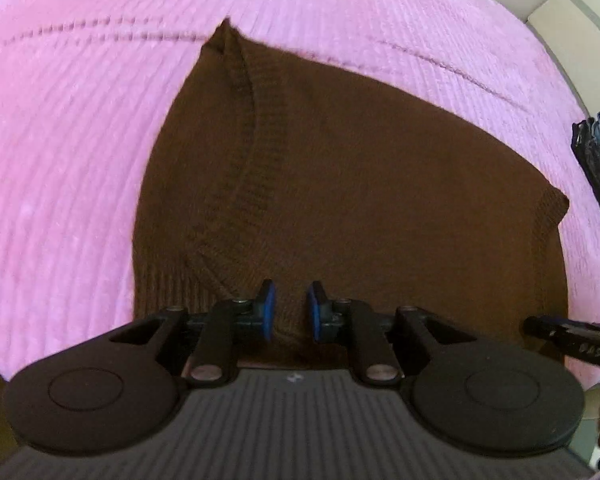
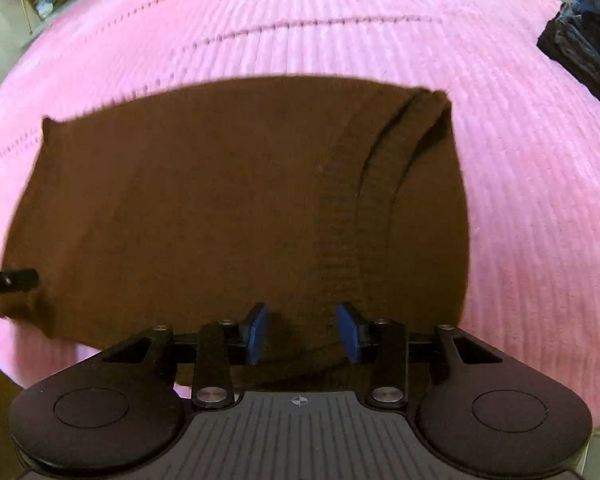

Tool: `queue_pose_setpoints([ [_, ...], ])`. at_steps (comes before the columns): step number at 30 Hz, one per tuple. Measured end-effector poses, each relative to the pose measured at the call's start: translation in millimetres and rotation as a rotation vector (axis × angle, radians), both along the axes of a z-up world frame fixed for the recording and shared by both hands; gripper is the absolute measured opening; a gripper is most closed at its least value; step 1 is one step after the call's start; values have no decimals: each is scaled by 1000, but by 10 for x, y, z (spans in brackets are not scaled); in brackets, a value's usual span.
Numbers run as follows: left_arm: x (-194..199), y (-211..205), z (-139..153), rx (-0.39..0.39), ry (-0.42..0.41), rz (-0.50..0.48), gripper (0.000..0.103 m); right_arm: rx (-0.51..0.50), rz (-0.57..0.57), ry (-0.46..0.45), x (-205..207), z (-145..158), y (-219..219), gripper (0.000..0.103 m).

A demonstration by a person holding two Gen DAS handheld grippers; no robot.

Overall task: Fold clothes
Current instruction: 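Lower the folded edge onto the hem and open both tools, then withdraw both open tools from the folded vest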

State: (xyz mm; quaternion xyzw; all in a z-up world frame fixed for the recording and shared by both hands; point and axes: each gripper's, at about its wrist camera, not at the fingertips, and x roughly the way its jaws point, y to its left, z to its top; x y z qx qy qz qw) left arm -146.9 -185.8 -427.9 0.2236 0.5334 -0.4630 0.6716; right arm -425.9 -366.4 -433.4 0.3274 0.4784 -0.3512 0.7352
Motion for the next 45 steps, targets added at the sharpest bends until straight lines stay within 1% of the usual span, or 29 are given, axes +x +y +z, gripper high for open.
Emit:
queue_pose_setpoints([
  [1, -23, -8, 54, 22, -11, -6, 15, 14, -6, -1, -16, 58, -11, 42],
  [2, -46, -16, 108, 44, -23, -12, 16, 28, -12, -2, -32, 116, -23, 47],
  [3, -72, -1, 171, 61, -25, -10, 20, 55, -19, -2, -65, 172, -20, 70],
  [4, -99, 19, 235, 76, -25, -5, 23, 86, -25, -4, -109, 219, -8, 79],
  [5, -136, 58, 300, 93, -23, 2, 24, 107, -29, -11, -146, 267, -3, 80],
  [7, -221, 144, 434, 126, -18, 15, 24, 140, -29, -17, -215, 376, 16, 80],
  [10, -363, 277, 652, 168, -18, 21, 25, 168, -26, 2, -303, 548, 92, 80],
  [13, -492, 374, 892, 183, -32, 8, 29, 192, -6, 1, -360, 750, 170, 80],
  [18, -661, 422, 1281, 166, -55, -33, 35, 174, 50, 15, -327, 1105, 321, 80],
  [19, -687, 411, 1342, 157, -64, -42, 38, 168, 54, 11, -323, 1147, 332, 80],
  [22, -759, 376, 1491, 136, -87, -64, 40, 162, 57, 3, -313, 1206, 346, 80],
  [25, -809, 325, 1565, 127, -93, -74, 40, 158, 57, 2, -310, 1237, 353, 80],
  [31, -908, 284, 1661, 140, -108, -105, 41, 151, 58, 1, -303, 1299, 366, 80],
  [34, -920, 279, 1712, 133, -117, -104, 43, 147, 59, 0, -299, 1329, 370, 80],
  [45, -976, 223, 1839, 110, -131, -101, 44, 133, 74, -12, -293, 1397, 343, 80],
])
